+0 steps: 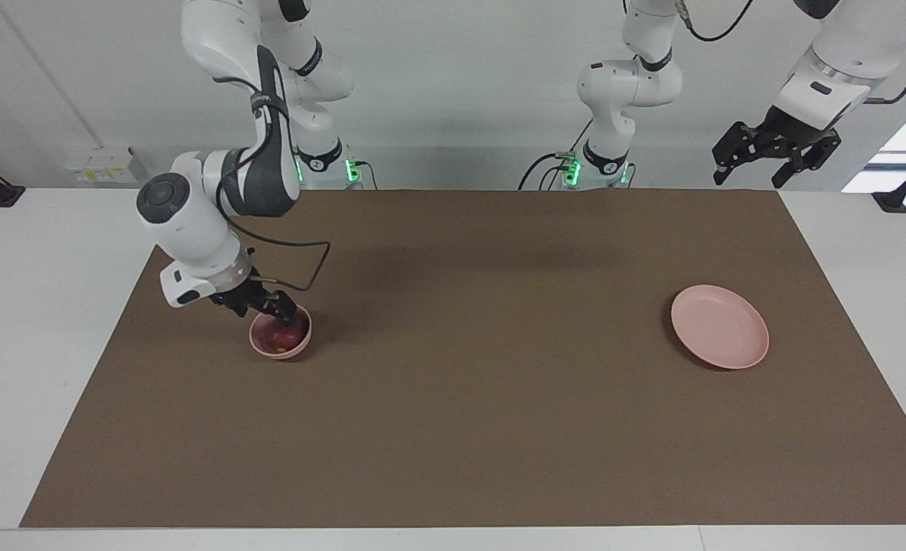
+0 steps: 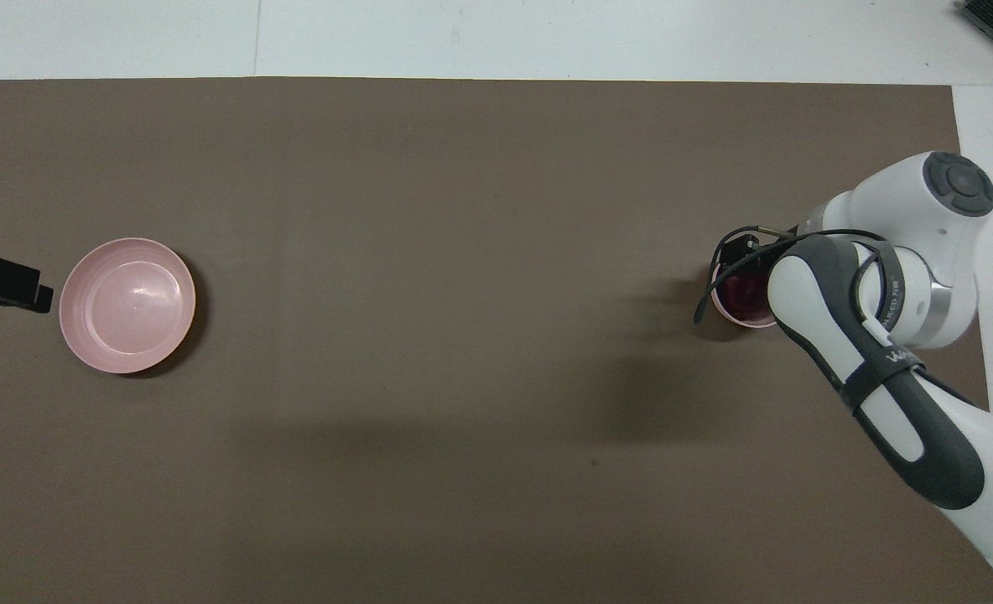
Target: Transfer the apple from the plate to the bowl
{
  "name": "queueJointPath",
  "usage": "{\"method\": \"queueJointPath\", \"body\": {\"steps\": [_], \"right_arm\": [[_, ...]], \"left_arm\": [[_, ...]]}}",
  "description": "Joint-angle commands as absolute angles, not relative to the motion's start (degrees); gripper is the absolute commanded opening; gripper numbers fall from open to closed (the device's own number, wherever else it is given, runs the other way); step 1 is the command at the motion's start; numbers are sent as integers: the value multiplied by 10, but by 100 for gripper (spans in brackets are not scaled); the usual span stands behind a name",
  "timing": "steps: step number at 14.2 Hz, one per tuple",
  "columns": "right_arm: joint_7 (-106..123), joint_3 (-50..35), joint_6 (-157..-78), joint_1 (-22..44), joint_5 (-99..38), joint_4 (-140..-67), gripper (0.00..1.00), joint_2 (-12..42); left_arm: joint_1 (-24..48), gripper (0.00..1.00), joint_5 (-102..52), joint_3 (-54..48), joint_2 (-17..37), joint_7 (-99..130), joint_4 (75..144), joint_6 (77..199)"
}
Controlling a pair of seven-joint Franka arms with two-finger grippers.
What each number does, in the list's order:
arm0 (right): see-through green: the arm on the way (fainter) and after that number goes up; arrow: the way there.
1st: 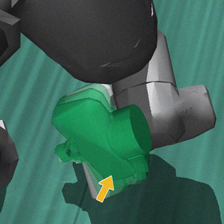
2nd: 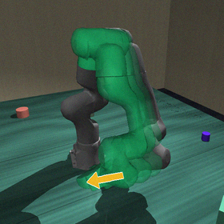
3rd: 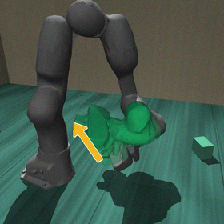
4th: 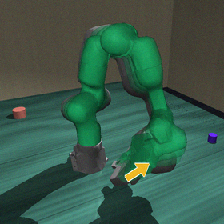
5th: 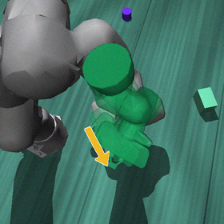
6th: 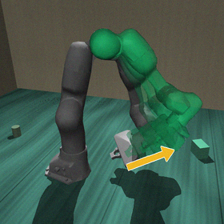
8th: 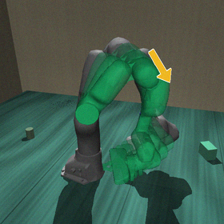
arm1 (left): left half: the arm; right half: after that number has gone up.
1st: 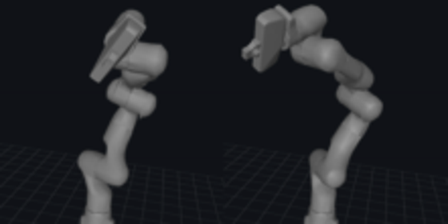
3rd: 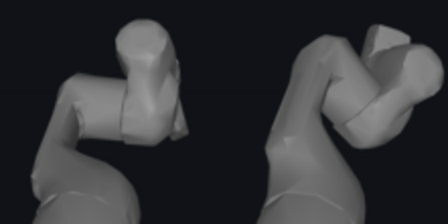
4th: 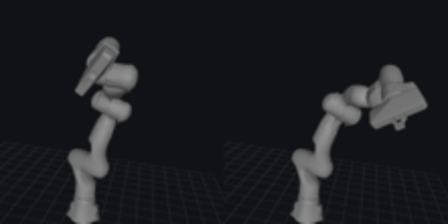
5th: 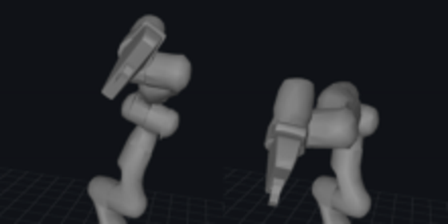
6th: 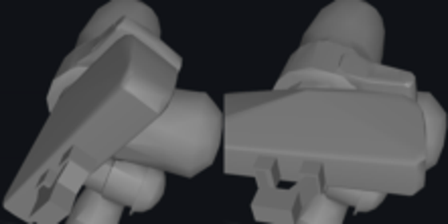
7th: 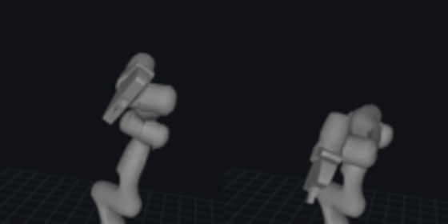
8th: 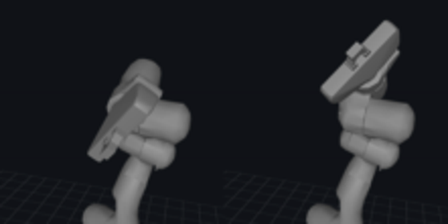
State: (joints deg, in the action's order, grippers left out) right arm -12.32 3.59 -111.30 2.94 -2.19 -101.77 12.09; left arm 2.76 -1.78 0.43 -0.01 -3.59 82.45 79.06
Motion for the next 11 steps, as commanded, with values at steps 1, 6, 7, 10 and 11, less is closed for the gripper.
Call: {"method": "queueJointPath", "body": {"steps": [1,6,7,10,11], "right_arm": [[-127,35,-1062,26,6,-1014,100,59],[-124,32,-971,29,6,-952,100,22],[-122,32,-941,26,6,-929,100,14],[-89,38,-836,21,0,-865,100,11],[-83,39,-819,20,-3,-864,100,6]], "left_arm": [[27,100,-12,5,-3,-39,818,782],[27,100,-11,5,-3,-39,818,782],[27,100,-11,5,-3,-39,818,782],[27,100,-11,5,-3,-39,818,782],[27,100,-12,5,-3,-39,818,782]]}}
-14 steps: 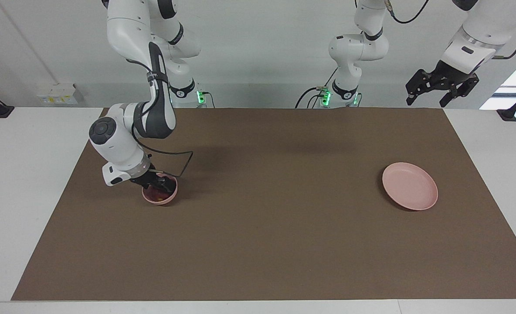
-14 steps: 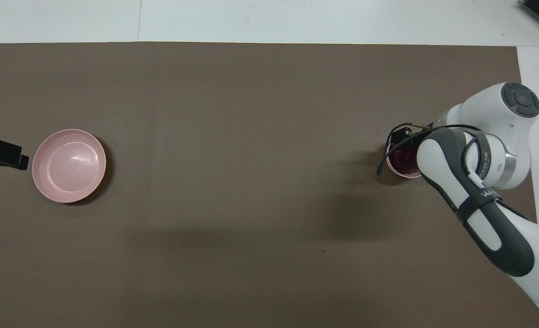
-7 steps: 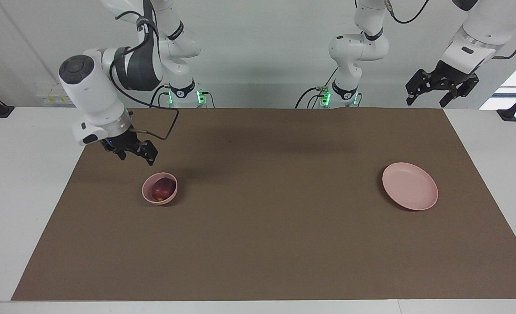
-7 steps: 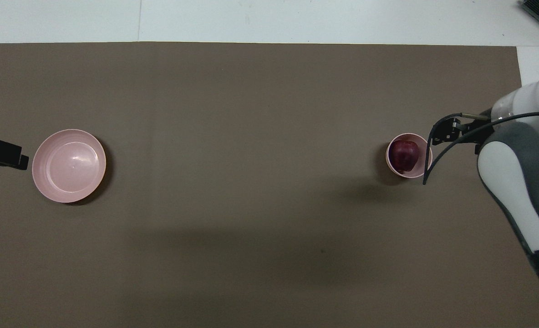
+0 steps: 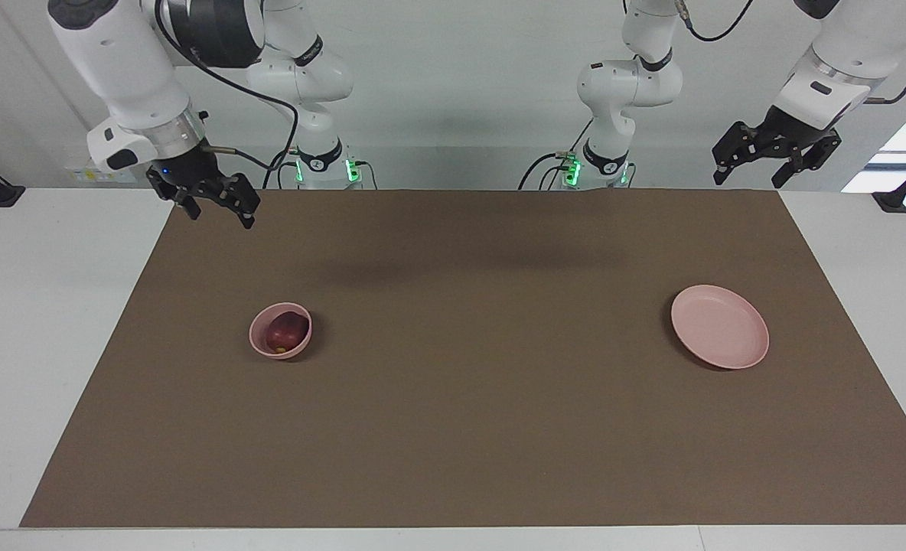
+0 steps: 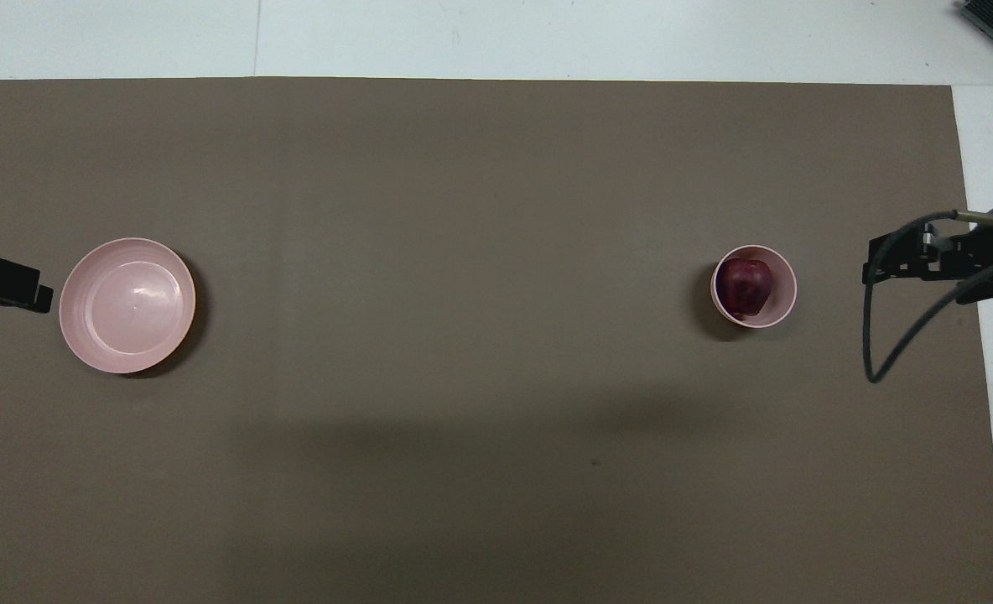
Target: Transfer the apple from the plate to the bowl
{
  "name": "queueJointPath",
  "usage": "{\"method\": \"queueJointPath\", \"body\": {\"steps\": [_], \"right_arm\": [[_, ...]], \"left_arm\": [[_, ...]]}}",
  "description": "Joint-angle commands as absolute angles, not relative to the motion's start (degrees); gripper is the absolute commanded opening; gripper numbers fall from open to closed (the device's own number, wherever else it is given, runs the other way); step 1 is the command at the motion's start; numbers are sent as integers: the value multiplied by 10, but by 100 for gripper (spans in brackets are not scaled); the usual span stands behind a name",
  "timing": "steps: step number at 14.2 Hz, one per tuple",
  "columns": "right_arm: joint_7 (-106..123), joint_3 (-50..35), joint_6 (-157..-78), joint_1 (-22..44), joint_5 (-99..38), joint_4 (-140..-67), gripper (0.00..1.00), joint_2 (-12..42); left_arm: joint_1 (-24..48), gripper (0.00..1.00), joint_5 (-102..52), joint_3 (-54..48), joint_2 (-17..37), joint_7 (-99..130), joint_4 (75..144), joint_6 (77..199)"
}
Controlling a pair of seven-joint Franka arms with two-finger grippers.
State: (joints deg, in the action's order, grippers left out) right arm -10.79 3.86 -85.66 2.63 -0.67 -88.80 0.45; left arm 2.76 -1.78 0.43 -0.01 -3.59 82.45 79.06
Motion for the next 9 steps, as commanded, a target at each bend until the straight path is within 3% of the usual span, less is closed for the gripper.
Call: {"method": "queueJointPath", "body": {"steps": [1,5,9], "right_arm": [[-78,40,-811,20,-4,-864,100,-8],[-78,35,-775,22,2,-868,100,-55],[-78,36,-782,25,-7,-873,100,-57]], "left_arm": [[27,100,-11,5,-3,-39,818,782],[27,100,-11,5,-3,-39,818,782],[27,100,-11,5,-3,-39,818,782]]}}
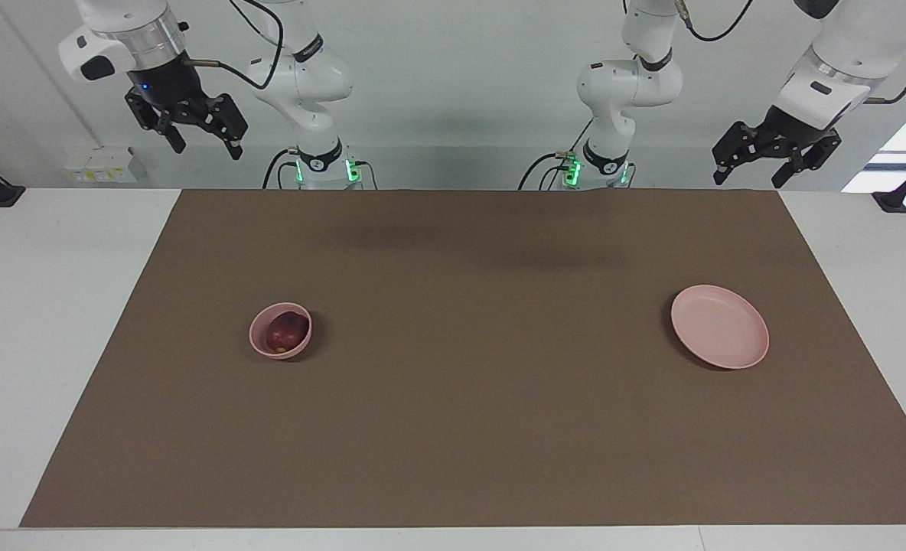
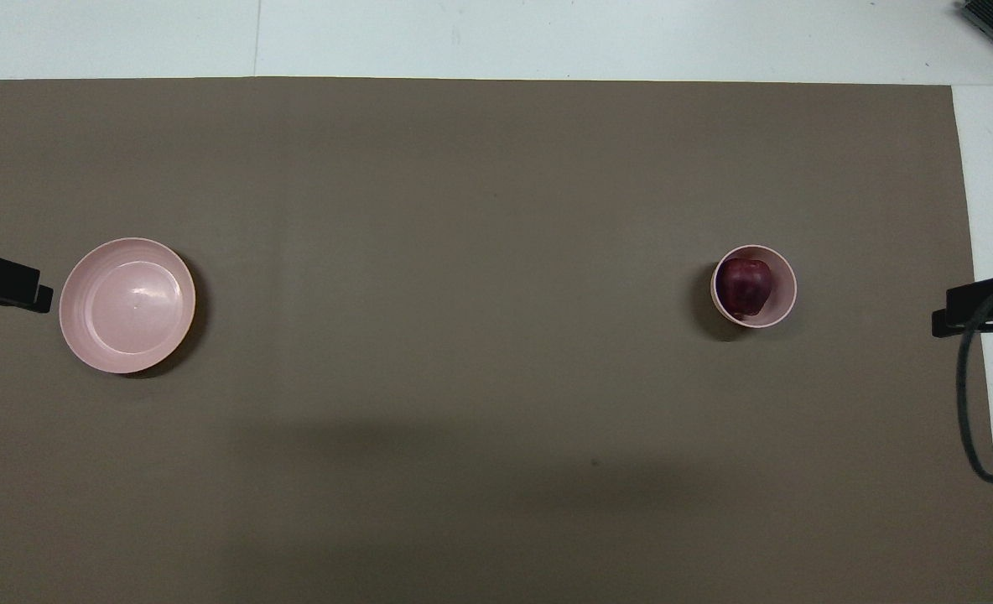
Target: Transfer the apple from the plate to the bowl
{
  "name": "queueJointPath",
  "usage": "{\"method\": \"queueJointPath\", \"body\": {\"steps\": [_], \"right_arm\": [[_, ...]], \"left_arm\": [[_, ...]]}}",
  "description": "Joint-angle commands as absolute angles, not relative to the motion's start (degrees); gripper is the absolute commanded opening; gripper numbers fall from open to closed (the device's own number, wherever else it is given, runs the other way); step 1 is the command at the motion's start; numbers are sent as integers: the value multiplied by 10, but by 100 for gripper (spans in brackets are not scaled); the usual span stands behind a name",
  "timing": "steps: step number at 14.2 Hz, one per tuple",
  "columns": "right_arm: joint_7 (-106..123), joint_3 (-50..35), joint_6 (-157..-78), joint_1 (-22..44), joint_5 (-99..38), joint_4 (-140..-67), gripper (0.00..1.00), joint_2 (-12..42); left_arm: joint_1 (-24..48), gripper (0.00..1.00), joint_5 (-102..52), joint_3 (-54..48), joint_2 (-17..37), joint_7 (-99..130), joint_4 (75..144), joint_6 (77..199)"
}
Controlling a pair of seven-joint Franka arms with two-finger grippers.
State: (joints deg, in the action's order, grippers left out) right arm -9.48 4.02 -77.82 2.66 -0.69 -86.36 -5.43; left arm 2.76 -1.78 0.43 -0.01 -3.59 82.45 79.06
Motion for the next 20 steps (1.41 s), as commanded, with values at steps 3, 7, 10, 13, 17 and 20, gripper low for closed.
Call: {"method": "queueJointPath", "body": {"steps": [3,7,10,13,17,20], "right_arm": [[-75,39,-784,20,5,-868,100,-56],[-41,40,-784,20,4,-865,100,-55],[-33,42,-788,20,7,-867,100,-60],[-7,43,-806,20,21,-866,100,-59],[-6,42,-797,21,26,-866,100,-60],[-7,39,-795,21,21,-864,100,-60]], "left_arm": [[27,100,-12,5,-3,-39,818,782],[27,100,-11,5,-3,-39,818,782],[27,100,-11,5,-3,-39,818,782],[27,100,-11,5,-3,-39,818,782],[27,100,-11,5,-3,-39,818,782],[27,100,-11,5,-3,-39,818,782]]}}
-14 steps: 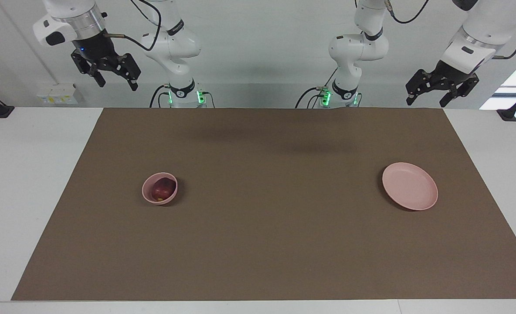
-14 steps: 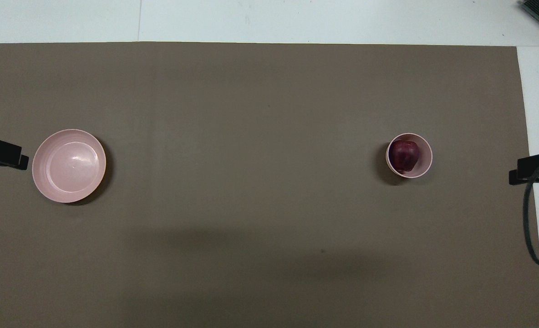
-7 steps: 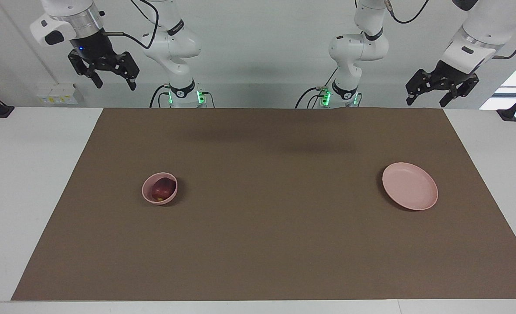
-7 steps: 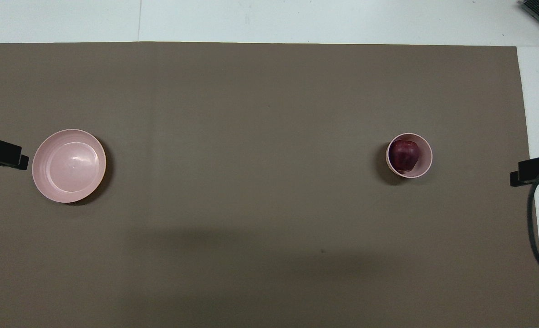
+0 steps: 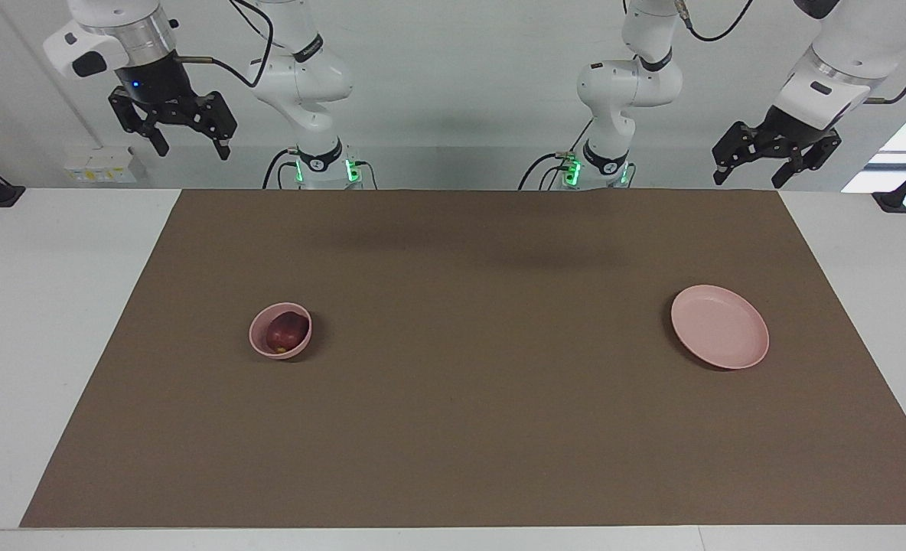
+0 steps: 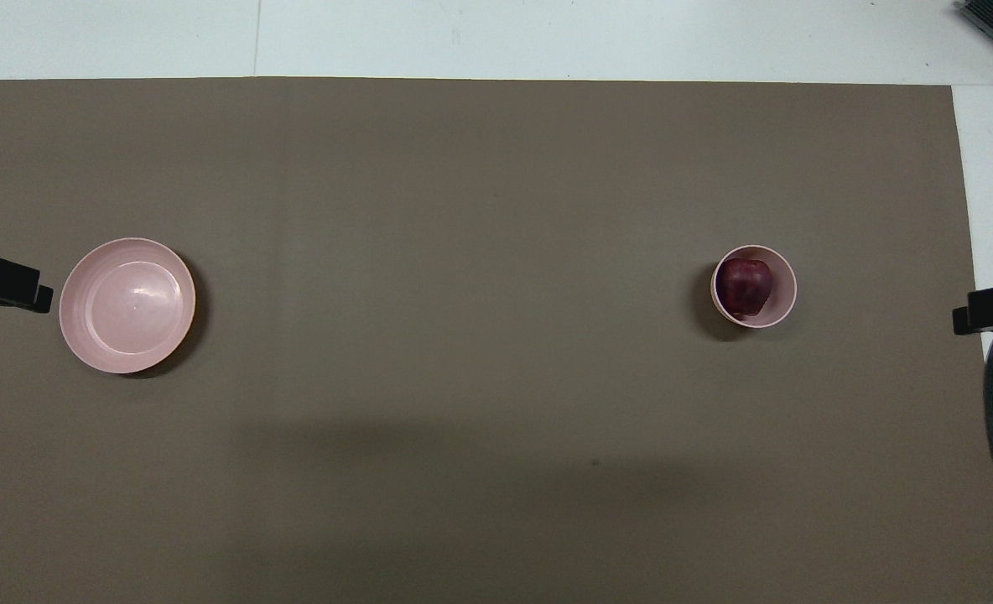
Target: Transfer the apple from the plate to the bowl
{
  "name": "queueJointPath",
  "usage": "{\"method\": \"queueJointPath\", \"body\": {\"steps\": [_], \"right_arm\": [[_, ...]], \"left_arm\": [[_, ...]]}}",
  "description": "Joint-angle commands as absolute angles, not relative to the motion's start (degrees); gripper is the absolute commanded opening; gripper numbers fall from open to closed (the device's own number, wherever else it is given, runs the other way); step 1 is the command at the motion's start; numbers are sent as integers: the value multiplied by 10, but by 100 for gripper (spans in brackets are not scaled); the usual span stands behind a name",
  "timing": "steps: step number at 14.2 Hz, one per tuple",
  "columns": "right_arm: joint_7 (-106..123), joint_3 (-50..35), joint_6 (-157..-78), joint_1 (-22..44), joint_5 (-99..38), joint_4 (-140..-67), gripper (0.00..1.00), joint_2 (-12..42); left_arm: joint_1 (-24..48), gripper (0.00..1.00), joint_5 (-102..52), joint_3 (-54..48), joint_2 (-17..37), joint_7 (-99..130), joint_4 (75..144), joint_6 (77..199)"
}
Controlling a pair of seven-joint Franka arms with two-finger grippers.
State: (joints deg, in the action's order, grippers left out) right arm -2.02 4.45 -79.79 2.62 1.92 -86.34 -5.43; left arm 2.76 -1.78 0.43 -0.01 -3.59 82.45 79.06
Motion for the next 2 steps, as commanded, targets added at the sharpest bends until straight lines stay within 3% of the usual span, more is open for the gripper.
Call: {"method": "queueJointPath", "body": {"steps": [1,2], "right_arm": [[-11,36,-796,21,18,-864,100,-61],[-18,36,-799,21,18,-864,100,-61]], "left_arm": [[28,100,-11,5,-3,-37,818,784],[32,100,-12,5,-2,-35,818,787]]}}
